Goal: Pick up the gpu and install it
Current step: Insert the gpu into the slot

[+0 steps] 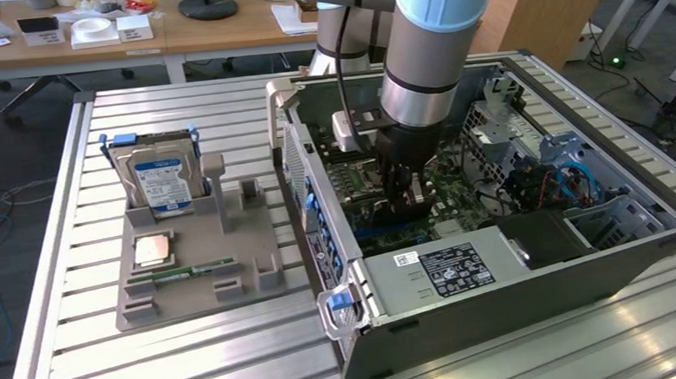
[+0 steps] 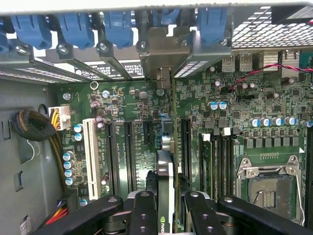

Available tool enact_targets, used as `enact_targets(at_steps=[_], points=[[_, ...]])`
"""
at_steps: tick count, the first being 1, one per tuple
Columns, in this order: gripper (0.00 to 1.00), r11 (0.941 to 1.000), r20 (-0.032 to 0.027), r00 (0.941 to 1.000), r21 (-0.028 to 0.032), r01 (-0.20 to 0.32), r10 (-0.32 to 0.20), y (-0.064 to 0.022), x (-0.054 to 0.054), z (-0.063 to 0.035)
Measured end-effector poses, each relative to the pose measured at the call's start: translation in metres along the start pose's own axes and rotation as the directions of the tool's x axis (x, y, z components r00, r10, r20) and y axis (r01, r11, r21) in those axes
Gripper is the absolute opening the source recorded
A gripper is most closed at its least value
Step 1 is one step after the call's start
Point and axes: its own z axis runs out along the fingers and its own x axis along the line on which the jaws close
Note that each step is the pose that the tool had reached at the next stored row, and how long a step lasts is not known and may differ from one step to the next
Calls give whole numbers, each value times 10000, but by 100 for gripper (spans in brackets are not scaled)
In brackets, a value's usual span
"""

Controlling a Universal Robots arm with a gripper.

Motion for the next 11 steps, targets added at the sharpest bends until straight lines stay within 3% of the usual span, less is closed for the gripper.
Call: enact_targets(at_steps=[11], points=[[27, 10000, 5, 10000, 1, 0, 0, 0, -1, 2]])
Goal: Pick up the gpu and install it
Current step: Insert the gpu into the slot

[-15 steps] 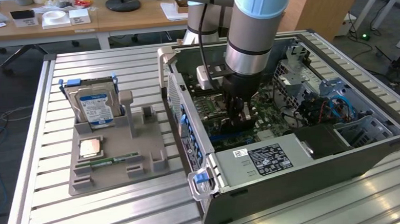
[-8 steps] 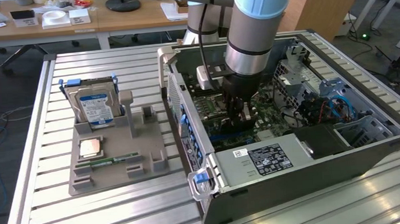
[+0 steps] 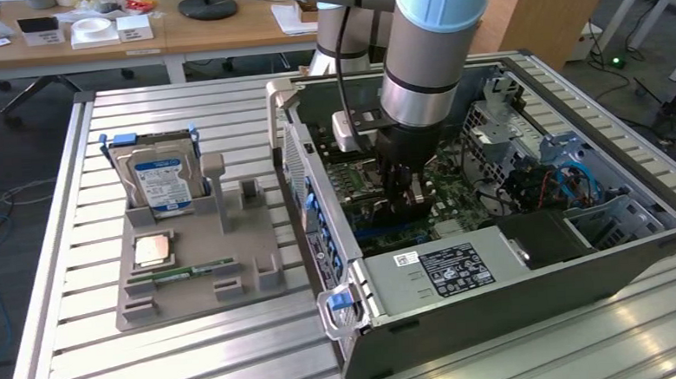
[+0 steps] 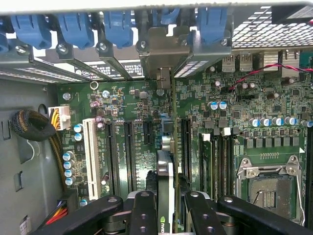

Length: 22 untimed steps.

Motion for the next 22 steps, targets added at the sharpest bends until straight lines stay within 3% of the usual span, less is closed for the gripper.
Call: enact_targets(at_steps=[22], points=[[27, 10000, 1, 10000, 1, 0, 0, 1, 0, 14]])
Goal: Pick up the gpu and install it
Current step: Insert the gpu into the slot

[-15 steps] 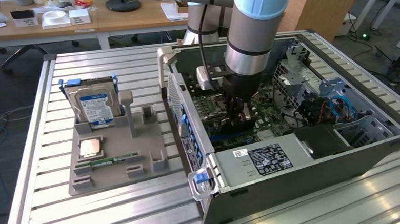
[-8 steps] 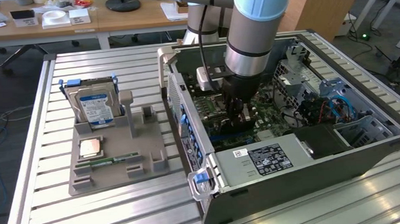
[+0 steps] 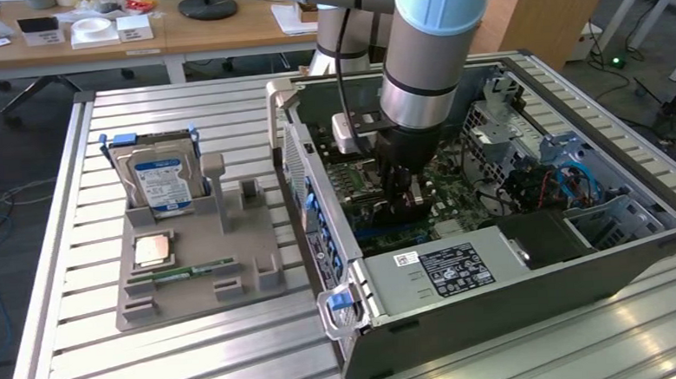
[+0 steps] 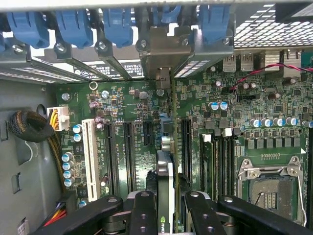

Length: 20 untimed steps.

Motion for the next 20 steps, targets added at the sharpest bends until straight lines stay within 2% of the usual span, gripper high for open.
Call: enact_targets(at_steps=[20], points=[[27, 10000, -1, 10000, -1, 0, 0, 0, 1, 19]])
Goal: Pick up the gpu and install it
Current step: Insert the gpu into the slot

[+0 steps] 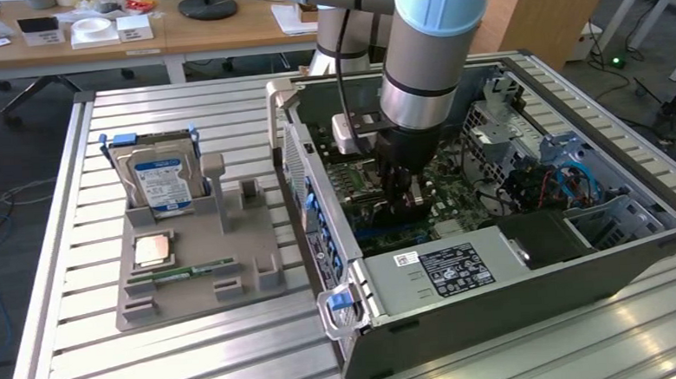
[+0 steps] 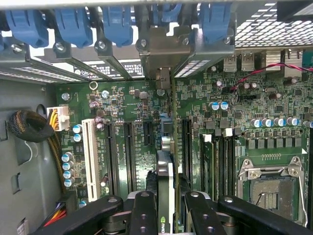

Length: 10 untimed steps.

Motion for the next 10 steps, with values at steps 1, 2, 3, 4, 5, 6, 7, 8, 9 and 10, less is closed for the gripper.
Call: enact_targets(at_steps=[1, 2, 3, 4, 5, 6, 7, 8, 9, 10], points=[[27, 10000, -1, 10000, -1, 0, 0, 0, 0, 5], [27, 10000, -3, 10000, -1, 1, -1, 0, 1, 6], [27, 10000, -3, 10000, -1, 1, -1, 0, 1, 6], [27, 10000, -2, 10000, -1, 0, 0, 0, 1, 7], [27, 10000, -1, 10000, 0, 1, -1, 0, 1, 7], [27, 10000, -1, 10000, 0, 0, 0, 0, 0, 8], [27, 10000, -1, 10000, 1, -1, 1, 1, 0, 8], [27, 10000, 0, 10000, 1, 3, -3, 2, 1, 10], [27, 10000, 0, 10000, 1, 5, -5, 4, 1, 12], [27, 10000, 0, 10000, 1, 7, -7, 5, 1, 12]])
